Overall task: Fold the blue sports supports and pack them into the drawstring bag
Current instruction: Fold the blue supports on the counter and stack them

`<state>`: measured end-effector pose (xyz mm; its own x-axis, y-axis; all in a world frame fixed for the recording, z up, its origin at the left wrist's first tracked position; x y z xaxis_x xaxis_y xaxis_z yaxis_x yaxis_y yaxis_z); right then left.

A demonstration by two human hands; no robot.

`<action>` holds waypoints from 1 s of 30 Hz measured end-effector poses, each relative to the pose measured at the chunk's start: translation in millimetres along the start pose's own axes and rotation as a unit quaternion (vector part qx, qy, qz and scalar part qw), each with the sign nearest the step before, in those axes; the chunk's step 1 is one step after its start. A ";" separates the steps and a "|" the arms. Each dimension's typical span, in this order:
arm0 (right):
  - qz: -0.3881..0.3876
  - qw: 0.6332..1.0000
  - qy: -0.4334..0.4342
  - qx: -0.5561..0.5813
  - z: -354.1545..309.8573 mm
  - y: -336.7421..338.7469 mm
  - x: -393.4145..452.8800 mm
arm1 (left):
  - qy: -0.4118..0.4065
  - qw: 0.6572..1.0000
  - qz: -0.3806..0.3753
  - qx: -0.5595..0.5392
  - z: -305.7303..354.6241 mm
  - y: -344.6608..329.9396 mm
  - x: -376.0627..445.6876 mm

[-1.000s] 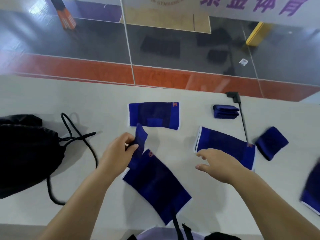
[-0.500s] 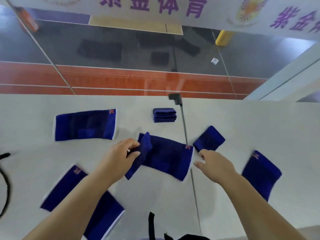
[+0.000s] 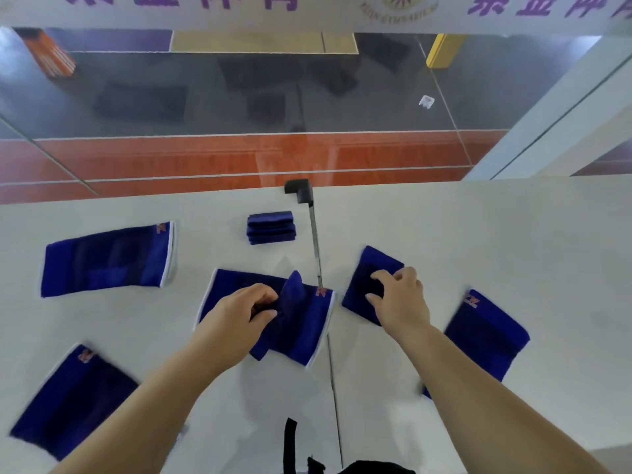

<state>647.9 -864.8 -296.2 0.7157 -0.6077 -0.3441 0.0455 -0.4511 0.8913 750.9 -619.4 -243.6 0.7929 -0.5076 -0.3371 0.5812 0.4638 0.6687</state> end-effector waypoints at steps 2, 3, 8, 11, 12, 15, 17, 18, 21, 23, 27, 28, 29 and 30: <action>-0.001 1.000 -0.008 0.029 14.6 1.5 -3.9 | 0.004 1.000 -0.010 -0.004 5.9 -8.4 0.9; -0.006 0.999 -0.018 0.043 23.5 2.6 -6.6 | 0.003 1.000 -0.017 -0.007 9.3 -13.1 1.3; -0.052 0.993 -0.071 0.079 61.2 1.8 -25.5 | -0.004 0.998 -0.056 -0.030 25.3 -39.0 3.4; -0.065 0.991 -0.090 0.079 70.7 -0.9 -35.5 | 0.006 0.996 -0.071 -0.048 31.3 -57.5 6.6; -0.060 0.990 -0.098 0.081 71.9 -0.9 -37.8 | 0.014 0.996 -0.071 -0.050 31.4 -62.9 7.3; -0.028 0.986 -0.118 0.114 71.2 0.4 -42.8 | 0.046 0.996 -0.061 -0.039 22.1 -74.7 6.9; -0.012 0.981 -0.128 0.143 71.2 0.3 -45.8 | 0.074 0.995 -0.054 -0.027 9.1 -78.3 5.0; -0.008 0.981 -0.127 0.143 71.7 0.6 -46.6 | 0.086 0.995 -0.053 -0.022 2.7 -79.4 4.2; -0.018 0.991 -0.093 0.092 69.5 1.7 -49.0 | 0.106 0.993 -0.057 -0.009 -8.3 -80.7 0.7; -0.022 0.992 -0.073 0.096 68.2 4.2 -51.3 | 0.110 0.992 -0.061 -0.010 -10.9 -81.7 -1.3; -0.014 0.981 -0.069 0.180 68.6 10.4 -56.7 | 0.111 0.991 -0.060 -0.033 -13.7 -83.4 -4.0; -0.019 0.974 -0.071 0.216 66.7 11.0 -58.3 | 0.114 0.991 -0.059 -0.048 -14.8 -83.5 -4.8; -0.029 0.964 -0.071 0.255 62.9 11.3 -60.0 | 0.117 0.990 -0.059 -0.061 -15.8 -83.7 -5.7; -0.043 0.953 -0.068 0.293 56.9 11.5 -61.5 | 0.120 0.989 -0.059 -0.070 -17.0 -84.1 -6.5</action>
<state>564.8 -869.8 -281.6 0.6287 -0.6130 -0.4785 -0.3250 -0.7661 0.5545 700.0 -642.8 -308.9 0.7286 -0.3852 -0.5664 0.6789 0.5159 0.5225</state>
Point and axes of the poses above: each hand's wrist, its own x-axis towards the middle knuckle, its own y-axis out of the back of the hand, z = x × y, the point moved 10 cm from there along x, towards the middle knuckle, and after that the axes turned 4 degrees about z, right-handed, at the moved point
